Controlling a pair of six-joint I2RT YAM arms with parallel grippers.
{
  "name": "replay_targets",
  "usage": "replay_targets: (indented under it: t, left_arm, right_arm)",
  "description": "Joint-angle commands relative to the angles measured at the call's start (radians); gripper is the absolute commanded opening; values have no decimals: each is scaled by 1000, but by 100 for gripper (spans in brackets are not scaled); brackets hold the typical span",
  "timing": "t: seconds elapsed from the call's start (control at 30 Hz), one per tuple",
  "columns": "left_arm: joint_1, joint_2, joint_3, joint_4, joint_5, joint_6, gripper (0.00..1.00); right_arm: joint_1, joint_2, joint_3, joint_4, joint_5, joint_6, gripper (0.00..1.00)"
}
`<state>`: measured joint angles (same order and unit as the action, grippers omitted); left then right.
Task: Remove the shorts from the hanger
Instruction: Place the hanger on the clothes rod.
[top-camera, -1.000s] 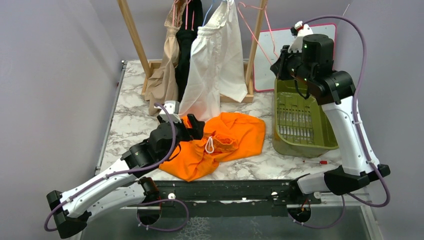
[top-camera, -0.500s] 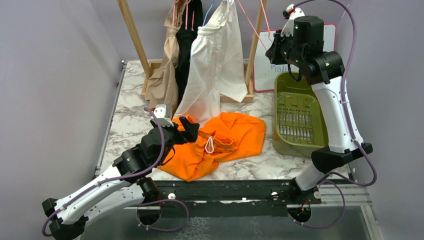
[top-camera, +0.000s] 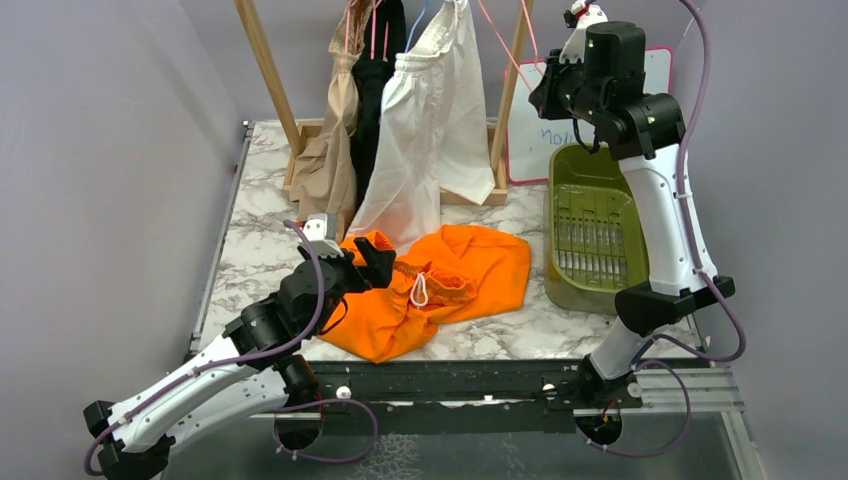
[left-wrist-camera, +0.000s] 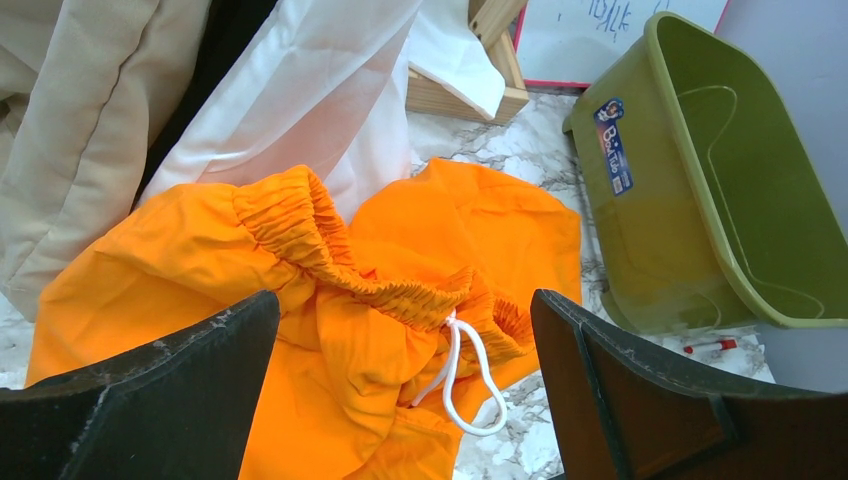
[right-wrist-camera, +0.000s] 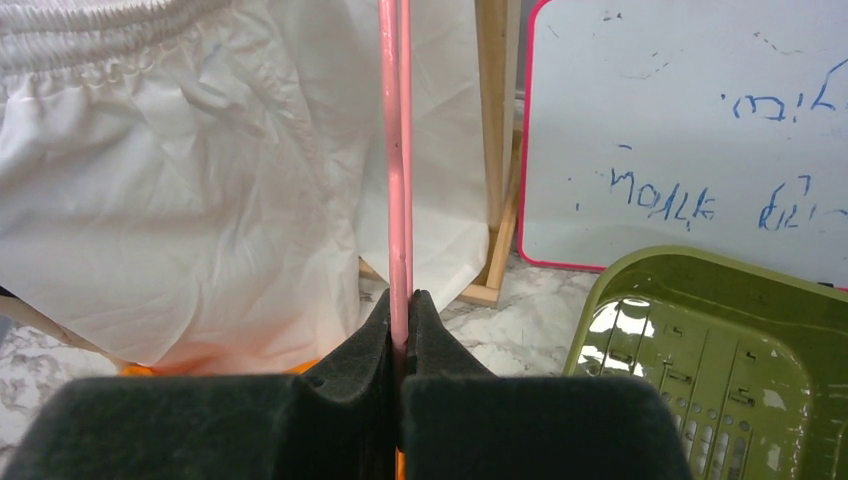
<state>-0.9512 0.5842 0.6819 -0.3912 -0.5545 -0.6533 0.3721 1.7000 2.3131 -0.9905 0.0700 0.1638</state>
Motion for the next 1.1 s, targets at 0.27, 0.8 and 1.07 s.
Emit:
replay_targets:
  t: [0.27, 0.8, 1.07]
  left_arm:
    - [-3, 10, 12, 11, 1, -16, 99]
    - [-3, 30, 17, 7, 40, -17, 99]
    - [-3, 82, 35, -65, 16, -5, 99]
  right_arm:
    - [3, 16, -26, -24, 16, -14, 1]
    - [4, -166, -263, 83, -53, -11, 48]
    - [4, -514, -736, 303, -71, -6, 65]
